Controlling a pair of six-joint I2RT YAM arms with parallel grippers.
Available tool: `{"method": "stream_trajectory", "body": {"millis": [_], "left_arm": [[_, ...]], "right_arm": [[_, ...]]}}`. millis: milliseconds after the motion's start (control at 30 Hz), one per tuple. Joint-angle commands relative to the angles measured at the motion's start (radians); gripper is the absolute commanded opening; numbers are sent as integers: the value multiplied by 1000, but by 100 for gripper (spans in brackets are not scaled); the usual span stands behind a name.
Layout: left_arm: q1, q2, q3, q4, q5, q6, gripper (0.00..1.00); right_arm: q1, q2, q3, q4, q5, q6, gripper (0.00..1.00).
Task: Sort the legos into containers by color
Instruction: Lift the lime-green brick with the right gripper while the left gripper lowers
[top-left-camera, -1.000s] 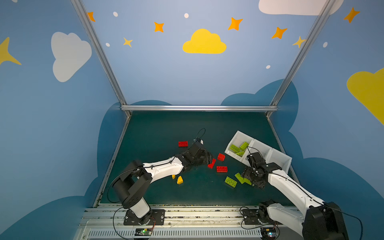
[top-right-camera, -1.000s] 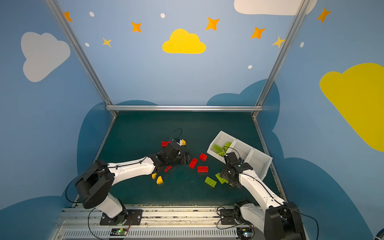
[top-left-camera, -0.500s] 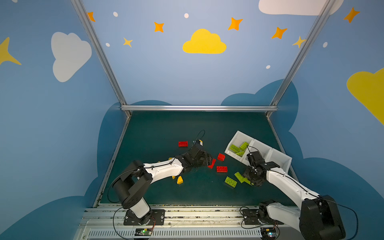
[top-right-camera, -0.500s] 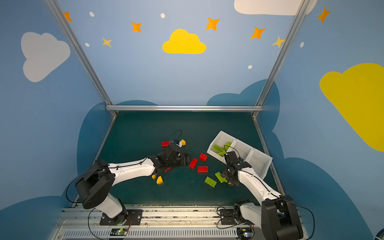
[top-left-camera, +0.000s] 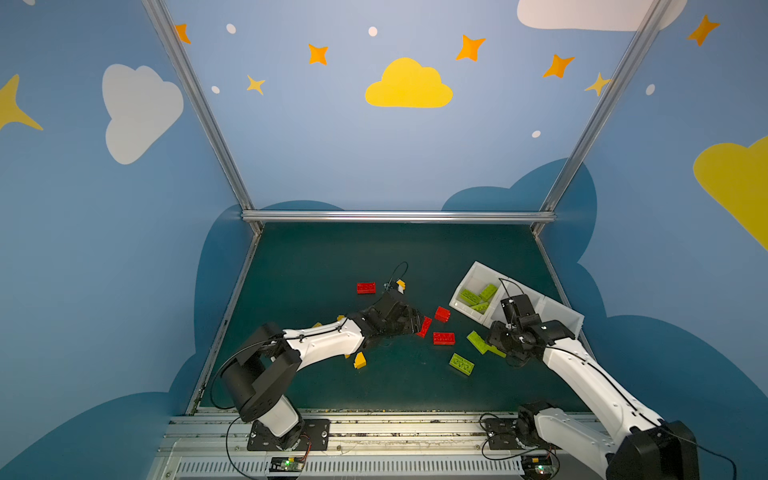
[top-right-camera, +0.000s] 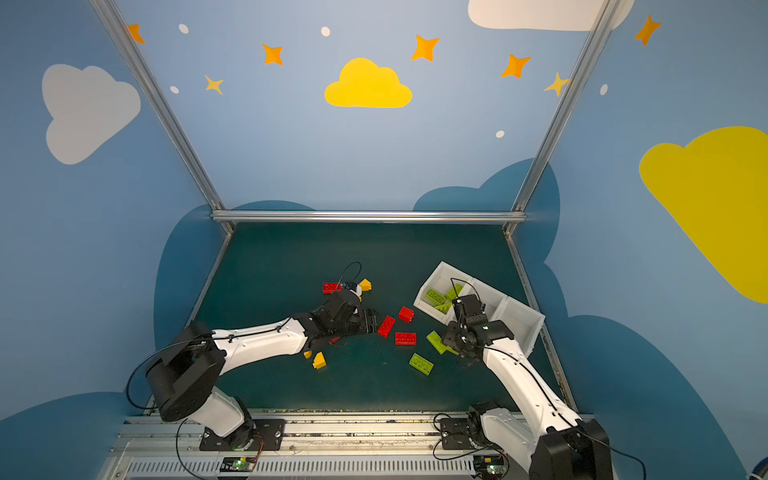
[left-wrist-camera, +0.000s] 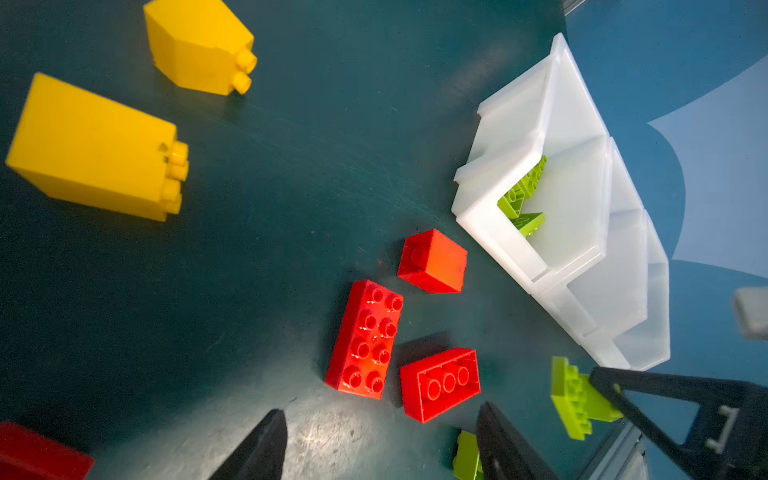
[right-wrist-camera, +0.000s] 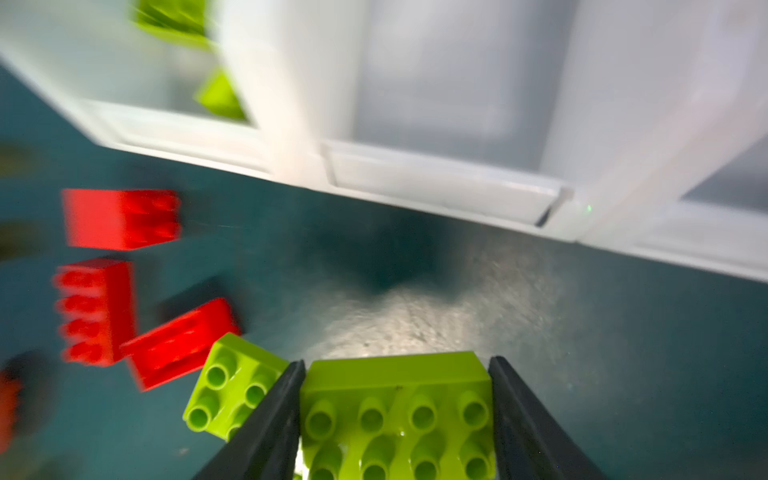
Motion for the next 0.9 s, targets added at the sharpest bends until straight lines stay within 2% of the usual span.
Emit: {"method": "stream_trajectory", "body": {"millis": [0, 200, 433, 667, 867], "left_arm": [[-11, -49, -18, -27, -40, 9, 71], [-33, -93, -44, -71, -91, 20, 71], [-47, -131, -77, -67, -99, 17, 71], [-102, -66, -29, -31, -50, 54, 70], [-151, 20, 27, 14, -17, 68, 71]], "right_arm": [[5, 0, 76, -43, -17, -52, 45], [7, 70, 176, -56, -39, -102, 45], [81, 163, 103, 12, -70, -91, 43], [138, 208, 80, 80, -107, -60, 43], [142, 254, 94, 134, -163, -66, 42]]}}
